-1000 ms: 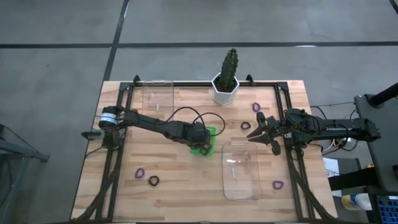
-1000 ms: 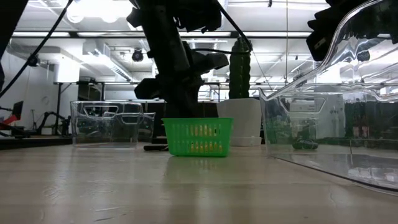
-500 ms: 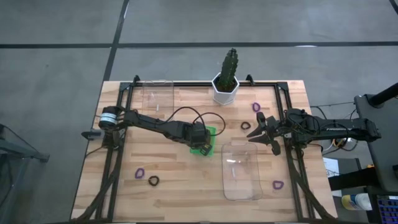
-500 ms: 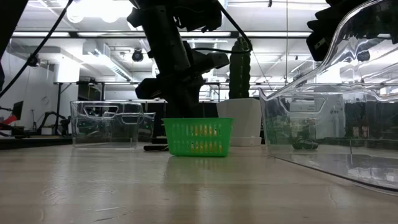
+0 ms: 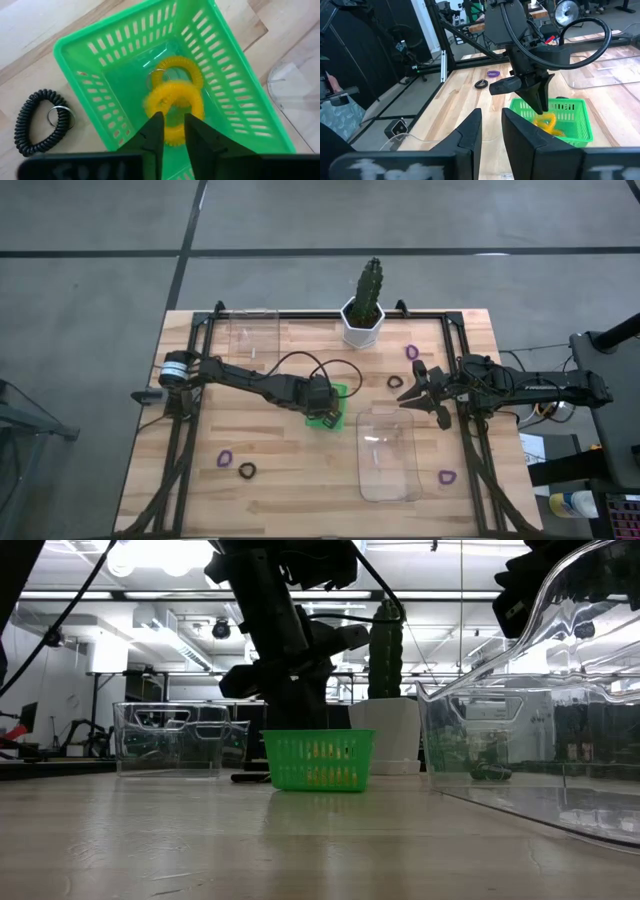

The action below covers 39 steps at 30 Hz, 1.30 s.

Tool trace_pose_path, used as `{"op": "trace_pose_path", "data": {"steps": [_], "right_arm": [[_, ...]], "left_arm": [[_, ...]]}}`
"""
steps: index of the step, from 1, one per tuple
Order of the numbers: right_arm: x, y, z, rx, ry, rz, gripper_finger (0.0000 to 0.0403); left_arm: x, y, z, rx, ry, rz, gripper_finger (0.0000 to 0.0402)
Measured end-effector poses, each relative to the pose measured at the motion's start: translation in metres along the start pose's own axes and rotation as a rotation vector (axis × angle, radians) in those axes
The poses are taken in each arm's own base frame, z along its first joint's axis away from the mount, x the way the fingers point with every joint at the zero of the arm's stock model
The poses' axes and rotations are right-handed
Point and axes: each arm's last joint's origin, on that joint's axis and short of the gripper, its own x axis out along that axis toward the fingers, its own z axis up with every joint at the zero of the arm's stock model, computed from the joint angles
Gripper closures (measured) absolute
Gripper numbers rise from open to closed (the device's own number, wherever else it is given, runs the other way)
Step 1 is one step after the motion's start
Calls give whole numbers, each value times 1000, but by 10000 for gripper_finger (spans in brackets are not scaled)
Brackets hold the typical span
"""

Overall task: Sort spring keychains
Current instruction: Put the yellow spring keychain into the green basket, then put the top right purple spring keychain into the right transparent bin

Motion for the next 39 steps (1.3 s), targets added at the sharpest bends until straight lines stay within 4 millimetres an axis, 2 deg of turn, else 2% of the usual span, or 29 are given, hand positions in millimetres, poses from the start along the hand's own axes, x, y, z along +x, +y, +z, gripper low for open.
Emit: {"op": "trace_pose_path", "data": {"steps": [5,8,12,18,22,28,33,39], "right_arm": [[0,0,0,4,0,0,323],[0,0,0,4,-1,0,319],[0,-1,1,100,-17,-33,320],[-3,-14,-11,281,14,-358,330],[-9,-24,-23,412,80,-537,335],[-16,-34,-26,511,75,-644,329],[-20,-41,-23,528,20,-695,321],[-21,-46,-15,505,-63,-720,321]], "left_arm": [[-1,0,0,31,9,-7,288],[-11,-1,3,82,9,-39,279],[-38,0,11,147,-43,-84,278],[-92,13,21,274,-184,-120,278],[-123,31,18,322,-255,-143,278],[-157,69,2,321,-348,-214,278],[-170,106,-22,279,-441,-306,278],[-172,144,-52,257,-507,-450,278]]}}
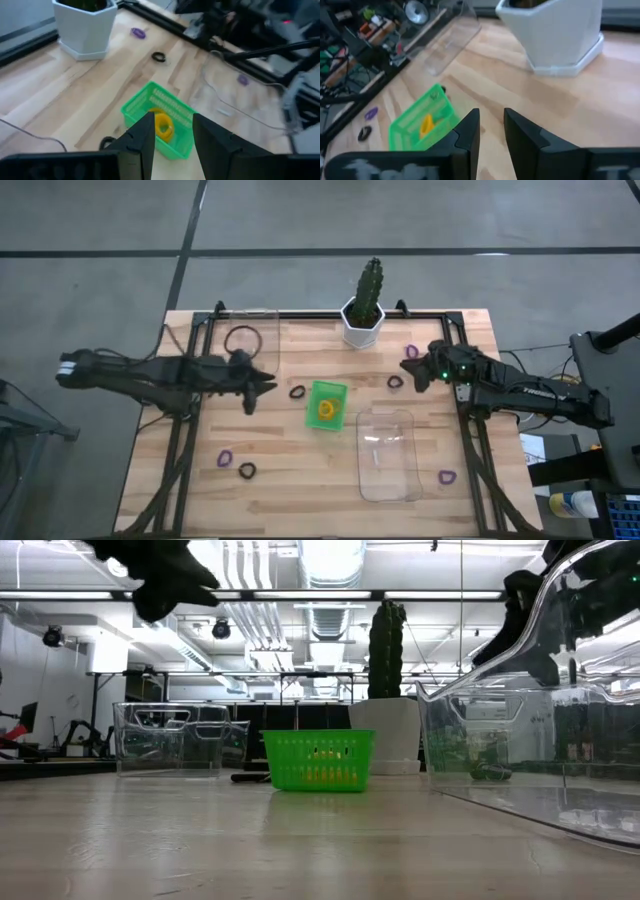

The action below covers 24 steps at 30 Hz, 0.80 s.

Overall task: Sort spring keychains
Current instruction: Put the top right purple spring keychain into the right transparent bin

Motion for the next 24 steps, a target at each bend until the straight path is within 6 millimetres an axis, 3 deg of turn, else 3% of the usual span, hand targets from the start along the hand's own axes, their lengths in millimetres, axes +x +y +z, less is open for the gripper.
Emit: {"op": "trace_pose_path", "data": {"steps": [9,17,24], "right_arm": [[2,-6,-1,71,-11,-95,337],[17,-17,-10,144,105,-329,337],[33,-9,6,110,145,-521,337]], "left_arm": [[-25,23,-33,-15,-57,-84,278],[-34,31,-42,15,-97,-102,278],[-35,31,-43,30,-99,-102,278]]}}
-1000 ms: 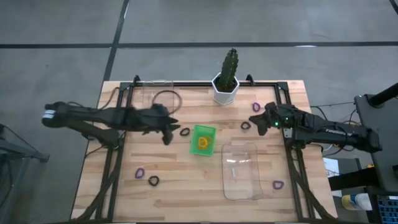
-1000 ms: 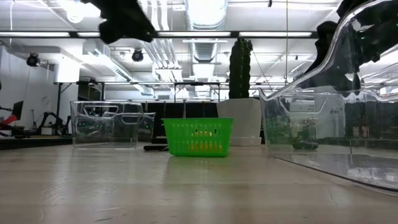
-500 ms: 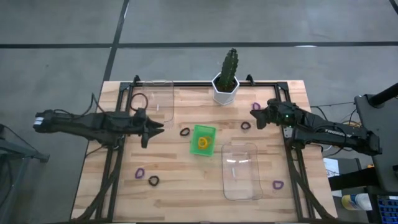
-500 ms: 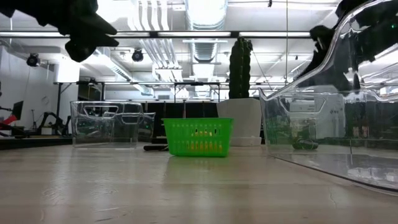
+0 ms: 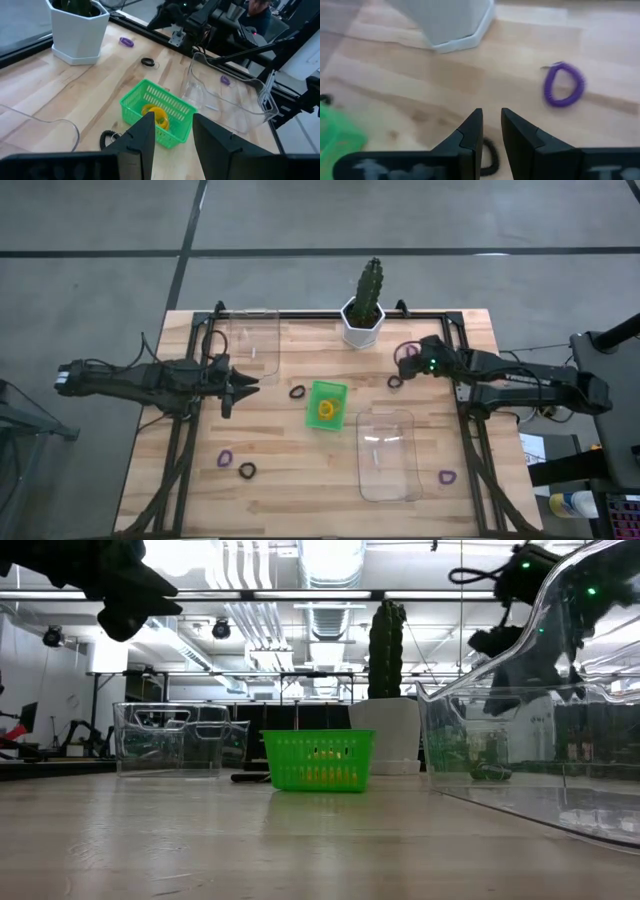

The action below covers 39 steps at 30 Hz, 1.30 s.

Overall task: Sort spring keychains
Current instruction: Put the top right purple spring keychain into the right transparent bin

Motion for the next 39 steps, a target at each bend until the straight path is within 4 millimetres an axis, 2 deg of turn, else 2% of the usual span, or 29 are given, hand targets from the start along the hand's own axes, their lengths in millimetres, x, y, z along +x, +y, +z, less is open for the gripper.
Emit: {"op": "trace_pose_path", "data": {"steps": [9,17,26,39], "right_arm": [[13,20,25,-143,139,-217,329],[38,21,46,-177,293,-249,266],[55,5,50,-118,390,-312,201],[88,5,42,-126,471,-375,199]], "left_arm": [[1,0,0,0,3,5,278],[1,0,0,-5,-1,10,278],[1,0,0,-8,-1,10,278],[1,0,0,-11,0,10,278]]}}
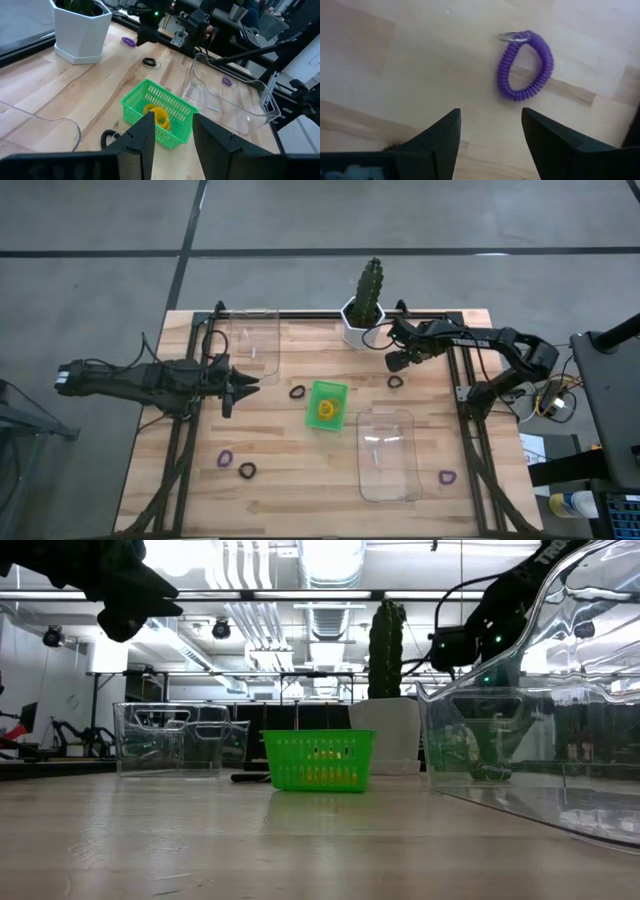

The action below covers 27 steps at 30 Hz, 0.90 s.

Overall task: Sort spring keychains
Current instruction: Put the top right purple spring keychain into the right transparent bin

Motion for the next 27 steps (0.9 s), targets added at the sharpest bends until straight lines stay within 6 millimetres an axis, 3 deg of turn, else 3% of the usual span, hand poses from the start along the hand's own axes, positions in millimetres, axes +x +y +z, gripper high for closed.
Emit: {"op": "trace_pose_path", "data": {"steps": [15,27], "right_arm": [[28,13,17,-48,85,-78,200],[5,11,25,-96,3,-60,200]], "left_arm": [[0,0,0,-23,0,-1,278],[0,0,0,-38,1,-1,278]]}}
